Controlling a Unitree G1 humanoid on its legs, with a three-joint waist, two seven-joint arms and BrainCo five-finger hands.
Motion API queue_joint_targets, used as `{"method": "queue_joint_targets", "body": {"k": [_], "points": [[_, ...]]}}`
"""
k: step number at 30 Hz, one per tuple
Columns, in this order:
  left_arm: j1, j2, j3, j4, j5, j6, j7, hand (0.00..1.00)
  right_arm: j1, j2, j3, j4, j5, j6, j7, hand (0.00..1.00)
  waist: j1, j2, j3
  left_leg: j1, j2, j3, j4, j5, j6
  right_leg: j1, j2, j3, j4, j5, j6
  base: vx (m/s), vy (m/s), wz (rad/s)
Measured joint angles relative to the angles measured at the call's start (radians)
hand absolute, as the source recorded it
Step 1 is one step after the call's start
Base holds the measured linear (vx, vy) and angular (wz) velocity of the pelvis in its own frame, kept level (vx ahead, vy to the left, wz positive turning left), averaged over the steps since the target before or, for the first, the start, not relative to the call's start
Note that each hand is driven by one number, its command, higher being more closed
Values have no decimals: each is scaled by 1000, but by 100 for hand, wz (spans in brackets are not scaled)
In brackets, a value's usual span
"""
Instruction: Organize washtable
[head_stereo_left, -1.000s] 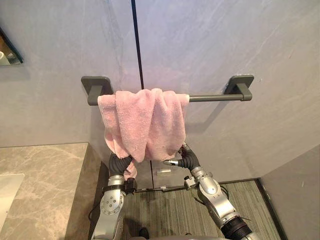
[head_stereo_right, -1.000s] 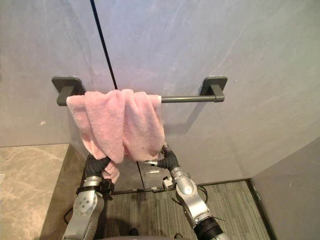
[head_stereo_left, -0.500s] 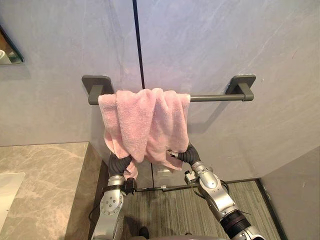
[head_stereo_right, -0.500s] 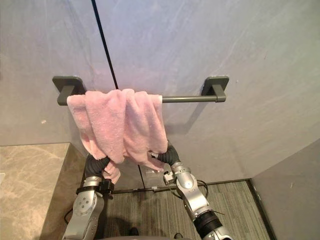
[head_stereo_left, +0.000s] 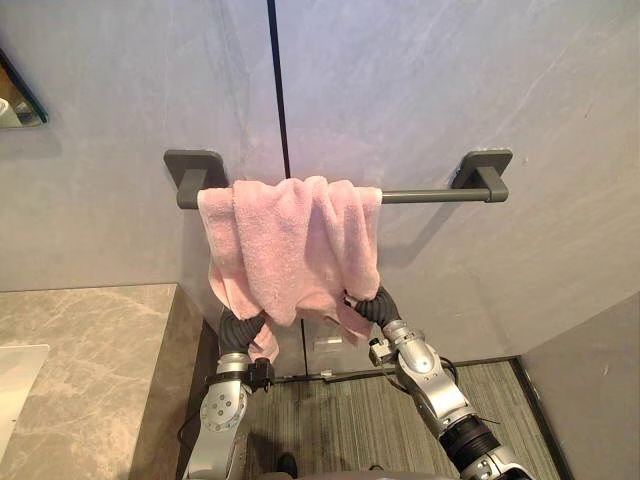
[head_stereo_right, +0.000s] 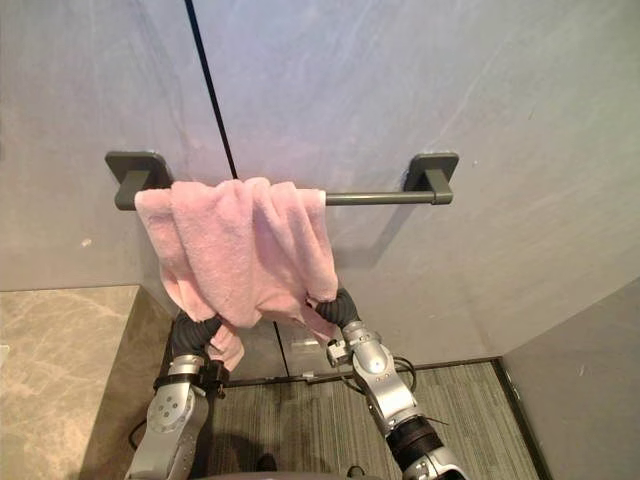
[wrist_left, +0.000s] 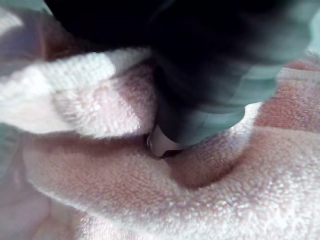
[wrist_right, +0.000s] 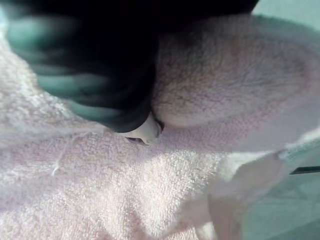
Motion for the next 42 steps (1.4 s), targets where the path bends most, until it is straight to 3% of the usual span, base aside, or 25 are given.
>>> {"method": "queue_joint_targets", "body": {"k": [16, 42], "points": [[-4, -1, 14, 14, 0, 0, -24, 100, 29, 1, -175, -29, 22, 0, -4, 100, -2, -4, 2, 0, 0, 0, -1, 0, 0, -1, 0, 1, 0, 0, 0, 0, 0, 0], [-37, -33, -13, 13, 1, 6, -94, 100, 85, 40, -305, -81, 42, -7, 2, 100, -15, 7, 10, 1, -1, 1, -2, -1, 0, -7, -1, 2, -1, -1, 2, 0, 0, 0]]}}
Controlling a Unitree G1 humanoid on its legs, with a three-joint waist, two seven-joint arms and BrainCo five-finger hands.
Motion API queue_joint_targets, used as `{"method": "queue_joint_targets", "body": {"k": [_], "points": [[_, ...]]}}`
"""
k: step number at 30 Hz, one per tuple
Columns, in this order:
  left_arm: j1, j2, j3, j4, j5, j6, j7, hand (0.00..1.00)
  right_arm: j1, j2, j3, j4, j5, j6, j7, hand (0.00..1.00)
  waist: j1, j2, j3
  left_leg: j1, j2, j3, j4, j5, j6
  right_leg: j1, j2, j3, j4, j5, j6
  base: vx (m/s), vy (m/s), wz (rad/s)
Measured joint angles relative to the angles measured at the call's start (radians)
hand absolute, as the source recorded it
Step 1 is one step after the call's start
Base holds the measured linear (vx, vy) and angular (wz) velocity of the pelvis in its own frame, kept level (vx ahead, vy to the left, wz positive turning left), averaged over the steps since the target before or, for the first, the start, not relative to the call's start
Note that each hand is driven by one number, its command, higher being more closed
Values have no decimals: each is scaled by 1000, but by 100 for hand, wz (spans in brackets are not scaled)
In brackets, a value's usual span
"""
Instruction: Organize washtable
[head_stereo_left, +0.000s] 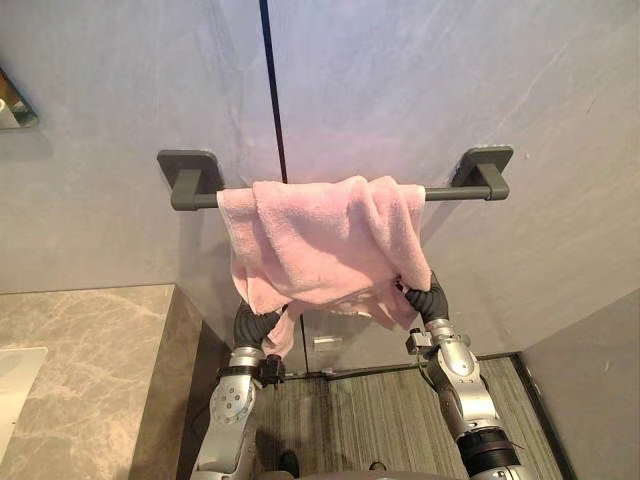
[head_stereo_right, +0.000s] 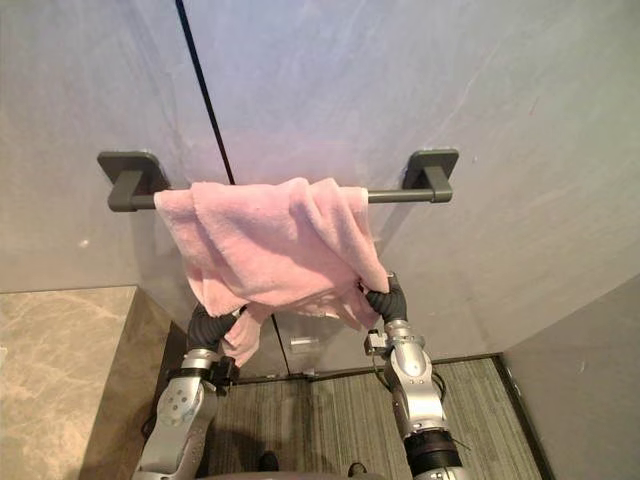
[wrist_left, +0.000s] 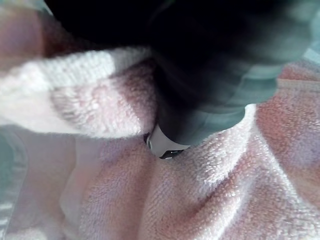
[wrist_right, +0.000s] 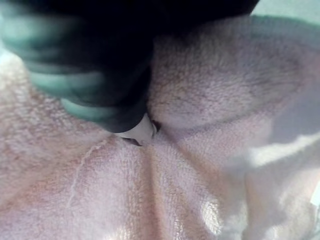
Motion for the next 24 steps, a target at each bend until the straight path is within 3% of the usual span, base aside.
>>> {"method": "queue_joint_targets", "body": {"k": [17, 24], "points": [[-24, 0, -29, 32, 1, 15, -37, 100, 0, -2, -66, 3, 9, -1, 1, 100, -40, 14, 8, 2, -2, -1, 0, -1, 0, 2, -2, 1, 1, -1, 2, 0, 0, 0], [-42, 0, -29, 70, 0, 16, -37, 100, 1, -14, -67, 16, 9, -1, 2, 100, -41, 17, 7, 3, -2, -1, 0, -1, 0, 3, -2, 1, 1, -1, 2, 0, 0, 0]]}}
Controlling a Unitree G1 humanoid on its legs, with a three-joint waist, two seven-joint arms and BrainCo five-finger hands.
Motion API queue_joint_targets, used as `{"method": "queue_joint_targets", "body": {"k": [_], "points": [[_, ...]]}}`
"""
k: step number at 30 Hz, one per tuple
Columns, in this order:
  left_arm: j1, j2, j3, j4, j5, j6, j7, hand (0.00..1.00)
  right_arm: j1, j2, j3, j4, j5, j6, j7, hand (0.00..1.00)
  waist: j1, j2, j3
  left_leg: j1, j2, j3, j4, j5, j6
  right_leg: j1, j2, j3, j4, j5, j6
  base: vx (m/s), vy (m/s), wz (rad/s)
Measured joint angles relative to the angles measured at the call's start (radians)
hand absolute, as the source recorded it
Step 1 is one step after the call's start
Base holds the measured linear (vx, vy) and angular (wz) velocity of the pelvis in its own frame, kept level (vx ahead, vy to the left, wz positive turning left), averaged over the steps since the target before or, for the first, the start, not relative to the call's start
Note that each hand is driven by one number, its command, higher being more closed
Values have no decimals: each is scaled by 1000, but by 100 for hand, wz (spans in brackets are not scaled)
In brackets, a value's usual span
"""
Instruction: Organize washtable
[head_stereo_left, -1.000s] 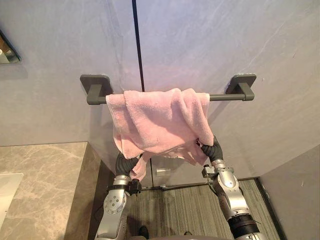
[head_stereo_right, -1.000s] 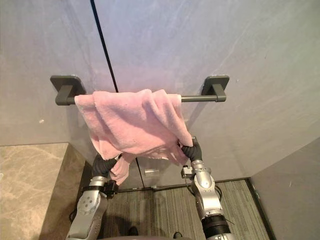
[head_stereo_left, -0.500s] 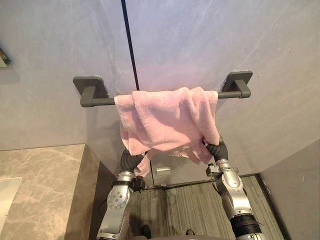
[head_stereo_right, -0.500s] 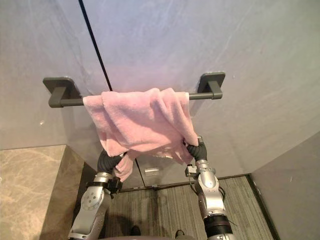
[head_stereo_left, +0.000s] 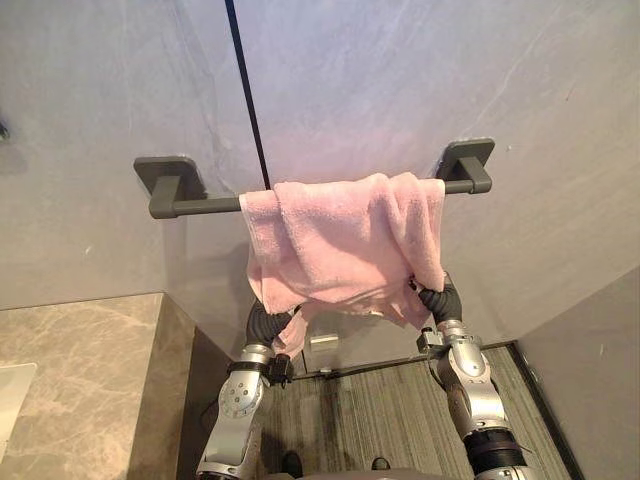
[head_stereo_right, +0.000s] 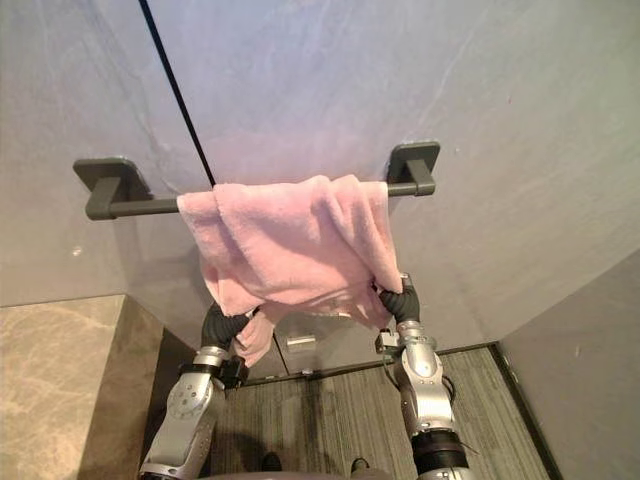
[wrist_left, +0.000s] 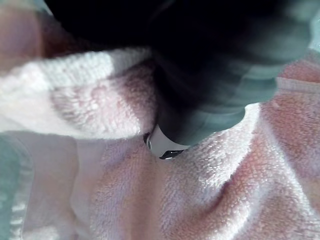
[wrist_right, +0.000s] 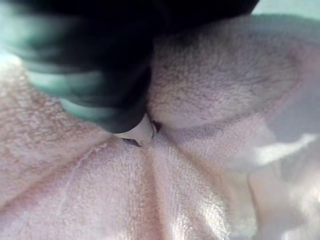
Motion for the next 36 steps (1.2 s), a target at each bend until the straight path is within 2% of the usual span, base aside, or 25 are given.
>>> {"method": "queue_joint_targets", "body": {"k": [12, 17, 18, 24, 25, 30, 36], "points": [[-6, 1, 2, 80, 0, 1, 0, 100, -18, 0, 0, 58, 0, -1, 15, 100, 6, 39, -12, -3, 0, -9, -3, 6, 0, -7, 2, -16, 17, 0, 0, 0, 0, 1], [-10, 1, 4, 84, 0, 1, 0, 100, -19, 0, 0, 59, -1, -1, 19, 100, 16, 42, -12, -4, 2, -9, -4, 9, -2, -9, 4, -17, 16, -1, -2, 0, 0, 0], [-11, 1, 4, 84, 0, 1, 1, 100, -19, 0, 0, 60, -1, -1, 19, 0, 17, 42, -12, -4, 2, -9, -4, 9, -2, -9, 4, -17, 16, -1, -2, 0, 0, 0], [-12, 11, 37, 84, 0, 1, 7, 100, -20, 0, -1, 74, -1, -1, 19, 0, 28, 41, -11, -6, 2, -10, -5, 9, -2, -7, 4, -20, 8, -1, -2, 0, 0, 0], [-12, 13, 44, 84, 0, 1, 11, 0, -20, 0, -1, 74, -1, 0, 18, 0, 28, 39, -10, -7, 2, -10, -5, 9, -2, -6, 4, -20, 5, -1, -2, 0, 0, 0], [-12, 13, 69, 83, 0, 1, 33, 0, -19, -3, -14, 74, -1, 0, 7, 0, 26, 35, -8, -9, 3, -10, -5, 8, -2, -5, 3, -21, -1, 0, -2, -1, -6, 0], [-10, 13, 102, 57, -1, 0, 72, 0, 8, -8, -23, 74, 0, 2, -28, 0, 26, 16, 3, -11, 4, -9, -5, 8, -2, -7, 3, -20, -1, 0, -2, 0, 0, 0]]}}
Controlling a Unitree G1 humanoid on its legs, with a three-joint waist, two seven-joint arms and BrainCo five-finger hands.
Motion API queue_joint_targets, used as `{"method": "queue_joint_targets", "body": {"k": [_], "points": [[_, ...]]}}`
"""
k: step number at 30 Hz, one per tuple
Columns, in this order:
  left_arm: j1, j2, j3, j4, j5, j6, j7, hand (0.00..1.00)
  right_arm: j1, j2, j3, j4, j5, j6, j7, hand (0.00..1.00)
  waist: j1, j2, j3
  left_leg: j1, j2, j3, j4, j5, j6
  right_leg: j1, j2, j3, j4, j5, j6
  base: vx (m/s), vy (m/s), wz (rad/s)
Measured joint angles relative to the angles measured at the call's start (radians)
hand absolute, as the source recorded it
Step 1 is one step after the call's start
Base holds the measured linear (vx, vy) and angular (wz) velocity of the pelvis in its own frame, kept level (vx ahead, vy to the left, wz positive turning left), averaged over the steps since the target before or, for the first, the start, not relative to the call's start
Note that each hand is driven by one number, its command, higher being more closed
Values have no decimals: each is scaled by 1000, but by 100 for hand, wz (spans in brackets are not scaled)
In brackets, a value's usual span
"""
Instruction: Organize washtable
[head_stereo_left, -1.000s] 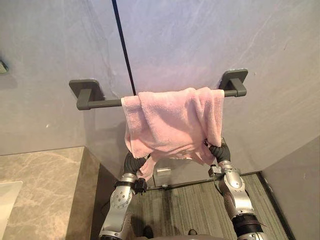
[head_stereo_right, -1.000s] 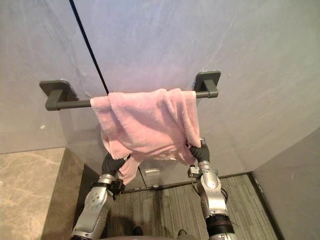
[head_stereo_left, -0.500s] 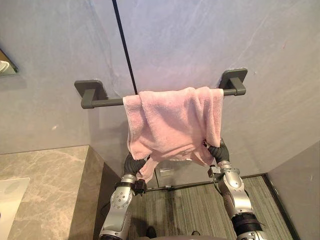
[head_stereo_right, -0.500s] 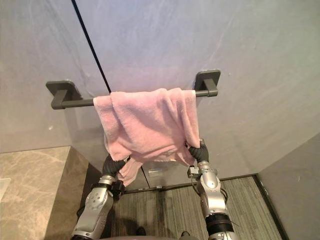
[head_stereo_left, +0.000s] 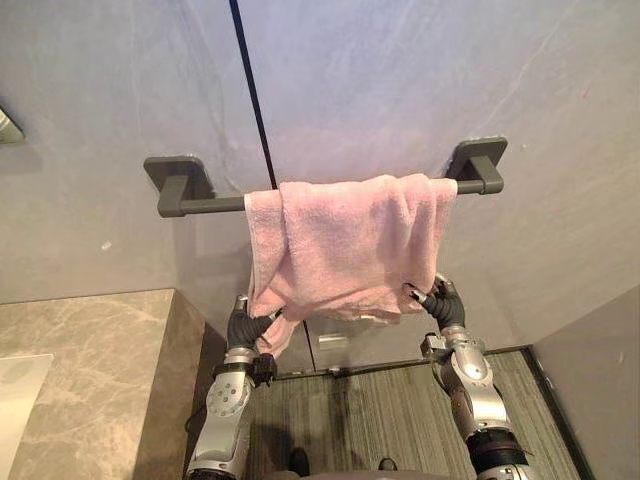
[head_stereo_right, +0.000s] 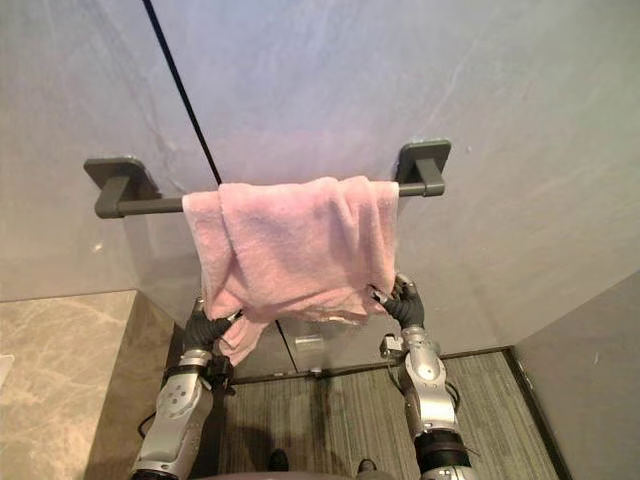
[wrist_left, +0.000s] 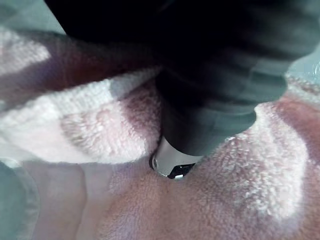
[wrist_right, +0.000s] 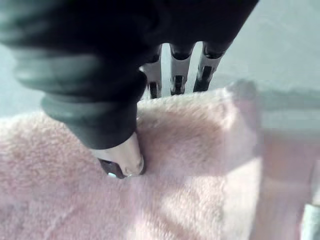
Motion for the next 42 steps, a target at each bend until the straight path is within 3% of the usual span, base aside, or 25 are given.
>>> {"method": "queue_joint_targets", "body": {"k": [23, 29, 36, 42], "points": [[40, 18, 7, -57, 0, -1, 2, 0, 79, 1, -5, -80, -1, -1, 1, 0, -1, -21, -2, -8, 6, 4, 0, 0, 0, -7, -1, 3, 0, 0, 0, 0, 0, 0], [38, 19, 6, -37, 0, -2, 1, 0, 101, 3, 36, -78, -33, 0, 5, 0, -1, -21, -2, -8, 0, 2, 0, 0, 0, -7, 0, -1, -1, 1, 0, 0, 0, 0], [40, 20, 6, 29, 0, -2, 1, 0, 111, 4, 54, -44, -149, 7, 2, 0, -2, -21, -2, -9, -1, 0, 0, 1, 0, -6, 0, -4, -5, 2, -1, 0, 0, 0], [40, 19, 10, 91, -12, -1, 21, 0, 127, 7, 45, 8, -156, 19, -7, 0, -4, -20, -2, -9, -1, -1, 0, 2, 0, 4, 0, -5, -27, 15, -1, -6, -4, 0]]}}
